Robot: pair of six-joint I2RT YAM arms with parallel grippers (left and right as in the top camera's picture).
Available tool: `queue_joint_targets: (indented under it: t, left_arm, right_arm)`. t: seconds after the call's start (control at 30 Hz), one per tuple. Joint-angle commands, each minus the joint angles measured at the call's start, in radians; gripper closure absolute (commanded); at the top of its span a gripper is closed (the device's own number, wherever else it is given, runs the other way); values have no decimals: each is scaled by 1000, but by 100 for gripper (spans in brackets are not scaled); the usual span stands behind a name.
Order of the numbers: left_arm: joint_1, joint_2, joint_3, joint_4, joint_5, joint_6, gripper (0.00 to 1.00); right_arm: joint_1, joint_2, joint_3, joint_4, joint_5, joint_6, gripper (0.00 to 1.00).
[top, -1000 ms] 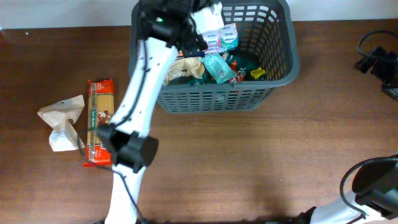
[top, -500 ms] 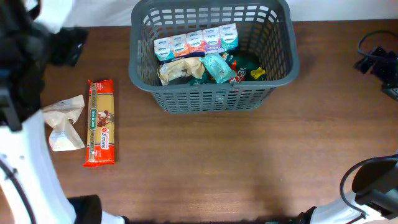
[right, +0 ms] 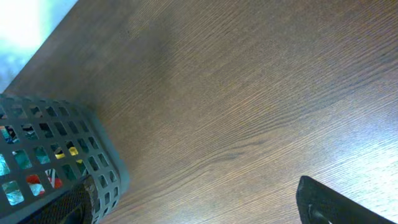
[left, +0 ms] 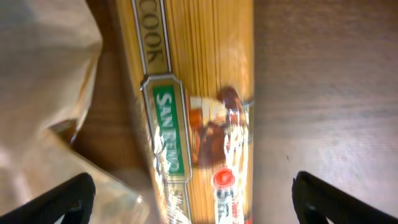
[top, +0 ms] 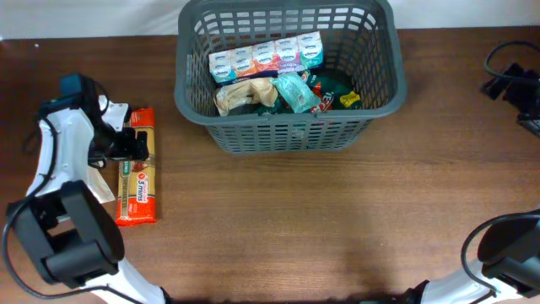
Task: Pack container
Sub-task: 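Lower the left gripper onto the spaghetti pack and grasp it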
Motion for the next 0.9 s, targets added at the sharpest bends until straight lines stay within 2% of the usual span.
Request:
queue_joint_targets:
  t: [0.0, 0.3, 0.37, 0.47, 0.6, 0.73, 0.87]
  left_arm:
    - [2, 67, -25, 28, 27, -44, 5]
    - [7, 188, -25, 103, 19, -60, 6]
    - [7, 205, -25, 110, 20, -66, 11]
    - [7, 220, -25, 109, 19, -66, 53]
    - [7, 220, -24, 105, 21, -96, 98]
    - [7, 219, 29, 39, 92, -109, 98]
    - [7, 219, 233, -124, 169, -109, 98]
  right_arm:
    - [1, 5, -3, 0, -8, 8, 1]
    - [1, 5, -3, 0, -8, 8, 1]
    - [1, 5, -3, 0, -8, 8, 1]
    - [1, 5, -3, 0, -8, 8, 1]
    - [1, 5, -3, 0, -8, 8, 1]
    - [1, 5, -3, 0, -8, 8, 1]
    - [1, 5, -3, 0, -8, 8, 1]
